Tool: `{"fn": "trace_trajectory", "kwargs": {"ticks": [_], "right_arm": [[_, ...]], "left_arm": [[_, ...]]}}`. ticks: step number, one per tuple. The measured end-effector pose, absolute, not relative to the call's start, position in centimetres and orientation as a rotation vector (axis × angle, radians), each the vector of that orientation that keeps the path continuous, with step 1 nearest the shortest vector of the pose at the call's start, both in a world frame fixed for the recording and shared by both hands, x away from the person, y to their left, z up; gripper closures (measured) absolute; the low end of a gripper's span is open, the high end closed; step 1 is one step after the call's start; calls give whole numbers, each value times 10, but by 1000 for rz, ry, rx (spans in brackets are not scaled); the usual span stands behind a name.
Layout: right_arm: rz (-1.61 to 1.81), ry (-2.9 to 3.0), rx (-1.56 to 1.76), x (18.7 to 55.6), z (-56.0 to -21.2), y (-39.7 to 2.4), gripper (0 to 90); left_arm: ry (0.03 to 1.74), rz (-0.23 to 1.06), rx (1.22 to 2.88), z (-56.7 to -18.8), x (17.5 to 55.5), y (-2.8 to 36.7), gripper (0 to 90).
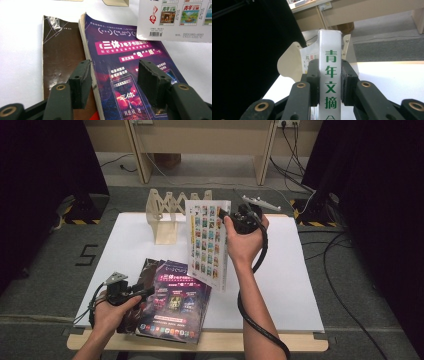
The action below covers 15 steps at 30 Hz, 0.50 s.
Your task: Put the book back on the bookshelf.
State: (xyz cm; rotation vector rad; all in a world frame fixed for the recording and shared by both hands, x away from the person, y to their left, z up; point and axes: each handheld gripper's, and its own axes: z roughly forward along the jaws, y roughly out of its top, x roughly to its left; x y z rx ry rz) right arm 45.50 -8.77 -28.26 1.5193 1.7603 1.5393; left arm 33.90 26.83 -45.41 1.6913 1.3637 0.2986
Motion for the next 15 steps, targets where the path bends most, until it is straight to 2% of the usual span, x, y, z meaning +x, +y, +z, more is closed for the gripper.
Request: {"fn": "trace_trajectory", "kwargs": {"ticks": [15], "right_arm": [[1586,1714,1508,460,-268,-79,740]], "left_arm": [[1362,298,1691,-454,339,270,438]]}}
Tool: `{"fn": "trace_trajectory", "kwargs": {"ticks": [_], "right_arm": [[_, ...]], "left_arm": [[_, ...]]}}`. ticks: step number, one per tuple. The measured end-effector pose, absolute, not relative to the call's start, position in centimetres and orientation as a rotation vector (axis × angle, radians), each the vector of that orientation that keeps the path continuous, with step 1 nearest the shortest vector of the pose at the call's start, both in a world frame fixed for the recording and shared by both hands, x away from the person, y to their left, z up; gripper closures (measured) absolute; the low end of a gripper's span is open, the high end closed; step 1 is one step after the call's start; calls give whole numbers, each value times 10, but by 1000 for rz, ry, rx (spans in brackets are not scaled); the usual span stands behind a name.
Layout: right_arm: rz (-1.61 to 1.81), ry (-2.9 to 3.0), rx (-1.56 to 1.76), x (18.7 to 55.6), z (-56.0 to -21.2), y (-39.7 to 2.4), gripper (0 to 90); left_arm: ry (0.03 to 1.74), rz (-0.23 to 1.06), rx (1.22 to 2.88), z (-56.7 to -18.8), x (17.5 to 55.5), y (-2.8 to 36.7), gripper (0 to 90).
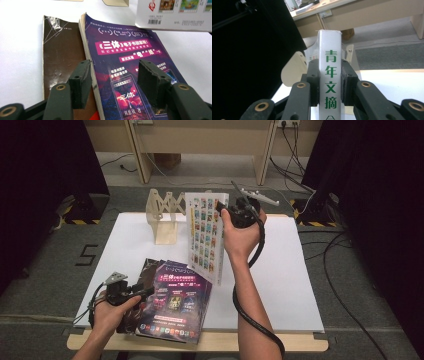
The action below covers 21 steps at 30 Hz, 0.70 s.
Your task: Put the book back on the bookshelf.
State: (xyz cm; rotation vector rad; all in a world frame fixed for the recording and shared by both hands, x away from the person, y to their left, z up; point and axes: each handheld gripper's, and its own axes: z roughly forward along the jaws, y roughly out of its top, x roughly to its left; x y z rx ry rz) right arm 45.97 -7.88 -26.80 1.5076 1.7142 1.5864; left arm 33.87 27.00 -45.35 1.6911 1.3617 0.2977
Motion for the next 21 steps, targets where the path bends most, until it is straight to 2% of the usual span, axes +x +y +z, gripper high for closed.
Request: {"fn": "trace_trajectory", "kwargs": {"ticks": [21], "right_arm": [[1637,1743,1517,492,-267,-59,740]], "left_arm": [[1376,309,1675,-454,341,274,440]]}}
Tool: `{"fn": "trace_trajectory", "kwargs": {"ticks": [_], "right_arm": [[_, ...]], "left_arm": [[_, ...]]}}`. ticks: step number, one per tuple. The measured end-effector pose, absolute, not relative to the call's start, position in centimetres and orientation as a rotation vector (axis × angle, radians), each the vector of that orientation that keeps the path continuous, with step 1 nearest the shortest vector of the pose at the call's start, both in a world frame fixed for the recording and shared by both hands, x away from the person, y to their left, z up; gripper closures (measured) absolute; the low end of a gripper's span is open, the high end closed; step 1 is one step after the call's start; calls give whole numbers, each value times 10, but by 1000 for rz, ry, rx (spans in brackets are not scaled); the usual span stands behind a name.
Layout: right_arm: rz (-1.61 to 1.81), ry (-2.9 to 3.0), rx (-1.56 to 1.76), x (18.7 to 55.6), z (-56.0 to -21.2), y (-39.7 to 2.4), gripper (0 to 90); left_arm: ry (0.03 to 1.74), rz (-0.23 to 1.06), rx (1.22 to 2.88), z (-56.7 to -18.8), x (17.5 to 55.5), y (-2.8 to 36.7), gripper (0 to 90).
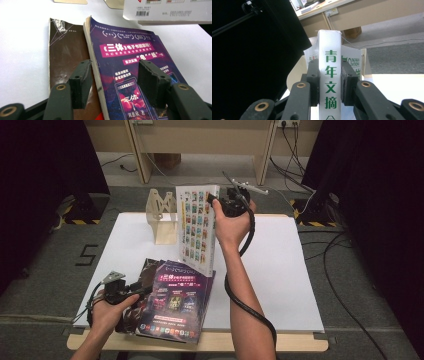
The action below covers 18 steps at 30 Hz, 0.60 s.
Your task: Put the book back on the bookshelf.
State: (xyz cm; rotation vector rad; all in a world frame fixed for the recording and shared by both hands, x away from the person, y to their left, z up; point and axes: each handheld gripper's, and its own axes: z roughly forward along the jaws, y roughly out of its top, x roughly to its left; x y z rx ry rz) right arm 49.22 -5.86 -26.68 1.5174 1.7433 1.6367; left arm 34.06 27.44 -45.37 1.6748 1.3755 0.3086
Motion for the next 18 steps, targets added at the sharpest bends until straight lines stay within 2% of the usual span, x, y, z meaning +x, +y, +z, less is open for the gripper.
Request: {"fn": "trace_trajectory", "kwargs": {"ticks": [9,18], "right_arm": [[1615,1750,1523,506,-268,-52,740],[1562,1696,1529,513,-278,-63,740]], "left_arm": [[1376,307,1691,-458,341,273,440],[1376,295,1701,-461,342,271,441]]}}
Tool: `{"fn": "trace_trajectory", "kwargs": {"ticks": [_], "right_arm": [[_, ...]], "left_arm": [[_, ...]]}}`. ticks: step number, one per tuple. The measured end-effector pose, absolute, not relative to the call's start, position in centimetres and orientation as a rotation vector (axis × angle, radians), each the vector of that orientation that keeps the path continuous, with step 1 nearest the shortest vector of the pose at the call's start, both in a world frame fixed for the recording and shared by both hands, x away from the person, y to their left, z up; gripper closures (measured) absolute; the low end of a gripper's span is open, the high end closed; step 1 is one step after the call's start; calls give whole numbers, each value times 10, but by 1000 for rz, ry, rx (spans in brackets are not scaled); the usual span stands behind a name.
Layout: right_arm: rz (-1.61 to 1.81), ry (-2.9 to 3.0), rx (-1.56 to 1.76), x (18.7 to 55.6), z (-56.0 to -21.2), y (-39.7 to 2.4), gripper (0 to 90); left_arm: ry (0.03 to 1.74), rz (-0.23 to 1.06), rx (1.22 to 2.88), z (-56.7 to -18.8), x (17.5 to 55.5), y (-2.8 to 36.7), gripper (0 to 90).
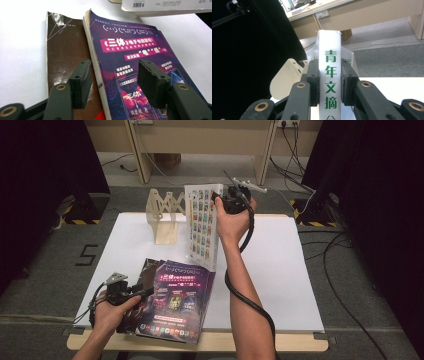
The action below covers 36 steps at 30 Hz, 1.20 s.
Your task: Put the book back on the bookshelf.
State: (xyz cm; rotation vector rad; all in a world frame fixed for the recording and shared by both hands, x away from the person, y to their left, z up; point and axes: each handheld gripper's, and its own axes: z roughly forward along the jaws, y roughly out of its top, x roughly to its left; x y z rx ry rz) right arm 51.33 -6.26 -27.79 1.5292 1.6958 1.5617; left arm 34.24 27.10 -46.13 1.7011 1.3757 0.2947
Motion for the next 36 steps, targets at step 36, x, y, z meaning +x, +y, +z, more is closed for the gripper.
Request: {"fn": "trace_trajectory", "kwargs": {"ticks": [36], "right_arm": [[1571,1681,1491,525,-287,-59,740]], "left_arm": [[1371,288,1708,-463,344,271,446]]}}
